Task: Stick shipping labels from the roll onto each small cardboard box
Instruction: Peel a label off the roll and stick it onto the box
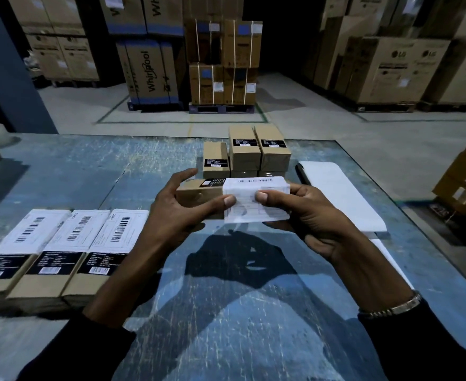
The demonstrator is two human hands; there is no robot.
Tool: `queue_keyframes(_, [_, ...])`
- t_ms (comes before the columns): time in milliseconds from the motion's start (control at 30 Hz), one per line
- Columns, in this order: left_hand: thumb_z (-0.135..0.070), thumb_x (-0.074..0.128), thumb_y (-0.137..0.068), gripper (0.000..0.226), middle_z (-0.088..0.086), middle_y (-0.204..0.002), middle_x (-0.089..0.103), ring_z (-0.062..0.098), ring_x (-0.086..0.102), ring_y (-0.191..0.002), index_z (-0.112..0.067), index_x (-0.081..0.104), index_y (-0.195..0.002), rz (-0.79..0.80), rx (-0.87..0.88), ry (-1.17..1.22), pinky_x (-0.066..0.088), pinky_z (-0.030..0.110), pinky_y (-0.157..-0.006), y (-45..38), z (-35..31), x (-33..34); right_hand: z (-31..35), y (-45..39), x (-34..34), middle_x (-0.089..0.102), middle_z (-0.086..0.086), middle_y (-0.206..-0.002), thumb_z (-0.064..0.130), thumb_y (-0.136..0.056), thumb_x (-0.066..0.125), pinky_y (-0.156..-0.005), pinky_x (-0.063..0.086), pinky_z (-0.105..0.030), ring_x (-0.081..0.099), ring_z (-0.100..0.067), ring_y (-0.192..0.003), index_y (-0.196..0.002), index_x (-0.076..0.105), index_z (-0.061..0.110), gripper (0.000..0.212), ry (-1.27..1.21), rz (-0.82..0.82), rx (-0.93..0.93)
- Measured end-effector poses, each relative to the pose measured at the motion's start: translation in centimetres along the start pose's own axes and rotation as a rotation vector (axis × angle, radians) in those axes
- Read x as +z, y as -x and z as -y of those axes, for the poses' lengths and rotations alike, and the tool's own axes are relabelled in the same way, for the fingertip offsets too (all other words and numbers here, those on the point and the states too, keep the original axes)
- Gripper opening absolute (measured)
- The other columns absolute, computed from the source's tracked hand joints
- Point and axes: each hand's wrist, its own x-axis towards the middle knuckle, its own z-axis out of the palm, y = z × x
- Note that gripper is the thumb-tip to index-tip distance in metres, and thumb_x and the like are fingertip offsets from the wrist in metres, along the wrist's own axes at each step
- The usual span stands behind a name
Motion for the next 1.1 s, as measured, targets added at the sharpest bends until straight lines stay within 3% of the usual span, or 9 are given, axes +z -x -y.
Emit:
queue_keyframes(100, [-0.071, 0.098, -0.049, 0.089, -0.003, -0.125, 0.077, 0.018, 0.075, -0.112, -0.047, 0.066, -0.129, 0.004, 0.04, -0.032, 0.063, 0.047, -0.097, 0.2, 0.5, 0.2, 0.0, -0.1, -0.2, 0.075, -0.025, -0.125, 0.009, -0.078, 0.083, -0.103, 0.057, -0.049, 0.071, -0.041, -0.122, -0.131, 0.069, -0.004, 0.056, -0.054, 0.018, 0.053])
queue_keyframes(267, [-0.039, 0.092, -0.077, 0.053, 0.0, -0.107, 0.081, 0.018, 0.079, -0.099, -0.014, 0.071, -0.119, 0.031, 0.019, 0.073, 0.065, 0.032, -0.085, 0.9, -0.2, 0.6, 0.5, 0.4, -0.3, 0.078, -0.018, -0.12, 0.006, -0.079, 0.078, -0.093, 0.064, -0.036, 0.077, -0.033, -0.109, -0.125, 0.072, 0.001, 0.046, 0.022, 0.086, 0.052])
queue_keyframes(367, [-0.04, 0.088, -0.077, 0.054, -0.002, -0.102, 0.081, 0.017, 0.079, -0.099, -0.006, 0.073, -0.117, 0.043, -0.023, 0.135, 0.063, 0.032, -0.086, 1.2, -0.8, 0.2, 1.1, 0.8, -0.6, 0.078, -0.014, -0.124, 0.009, -0.081, 0.079, -0.097, 0.062, -0.042, 0.075, -0.033, -0.115, -0.133, 0.068, 0.008, 0.053, 0.148, 0.147, 0.058])
queue_keyframes(467, [-0.044, 0.086, -0.076, 0.055, 0.005, -0.103, 0.083, 0.021, 0.079, -0.101, -0.011, 0.073, -0.118, 0.06, -0.126, 0.201, 0.063, 0.038, -0.093, 1.1, -0.8, 0.1, 1.4, 0.8, -1.9, 0.072, -0.001, -0.138, 0.013, -0.078, 0.092, -0.106, 0.058, -0.052, 0.067, -0.022, -0.131, -0.152, 0.053, 0.026, 0.085, 0.318, 0.238, 0.072])
queue_keyframes(600, [-0.045, 0.085, -0.077, 0.05, 0.003, -0.103, 0.083, 0.02, 0.08, -0.097, -0.017, 0.076, -0.117, 0.092, -0.208, 0.196, 0.064, 0.042, -0.093, 1.4, -0.8, 0.4, 1.3, 0.6, -2.1, 0.038, 0.019, -0.166, 0.036, -0.056, 0.106, -0.121, 0.033, -0.035, 0.036, 0.003, -0.148, -0.164, 0.009, 0.057, 0.146, 0.736, 0.146, -0.165])
queue_keyframes(667, [-0.047, 0.085, -0.074, 0.055, 0.003, -0.103, 0.083, 0.022, 0.08, -0.098, -0.016, 0.076, -0.119, 0.11, -0.245, 0.172, 0.066, 0.043, -0.09, 1.5, -0.8, 0.5, 1.2, 0.6, -1.4, 0.026, 0.019, -0.172, 0.036, -0.062, 0.102, -0.115, 0.035, -0.026, 0.026, 0.005, -0.155, -0.163, 0.013, 0.057, 0.136, 0.894, 0.168, -0.326])
queue_keyframes(800, [-0.049, 0.083, -0.076, 0.055, 0.007, -0.102, 0.083, 0.026, 0.081, -0.094, -0.018, 0.075, -0.12, 0.165, -0.288, 0.177, 0.067, 0.038, -0.076, 1.4, -0.7, 0.3, 0.6, 0.6, -1.5, 0.064, 0.021, -0.144, 0.029, -0.072, 0.099, -0.109, 0.055, -0.043, 0.057, -0.003, -0.137, -0.152, 0.055, 0.036, 0.091, 0.937, 0.165, -0.532])
queue_keyframes(933, [-0.057, 0.08, -0.08, 0.053, 0.003, -0.106, 0.082, 0.023, 0.079, -0.097, -0.025, 0.075, -0.121, 0.213, -0.281, 0.176, 0.064, 0.031, -0.072, 1.3, -0.8, 0.3, 0.7, 0.8, -1.7, 0.076, 0.014, -0.129, 0.025, -0.069, 0.099, -0.099, 0.062, -0.035, 0.071, -0.007, -0.121, -0.137, 0.071, 0.023, 0.074, 0.811, 0.116, -0.594])
queue_keyframes(1100, [-0.052, 0.102, -0.06, 0.097, -0.015, -0.147, 0.063, 0.003, 0.059, -0.135, -0.044, 0.057, -0.145, 0.224, 0.328, -0.173, 0.055, 0.03, -0.104, 0.5, -0.2, -0.7, 0.8, 0.7, -2.4, 0.078, 0.01, -0.125, 0.02, -0.069, 0.096, -0.095, 0.063, -0.035, 0.075, -0.013, -0.116, -0.131, 0.075, 0.024, 0.065, 0.708, 0.14, -0.534])
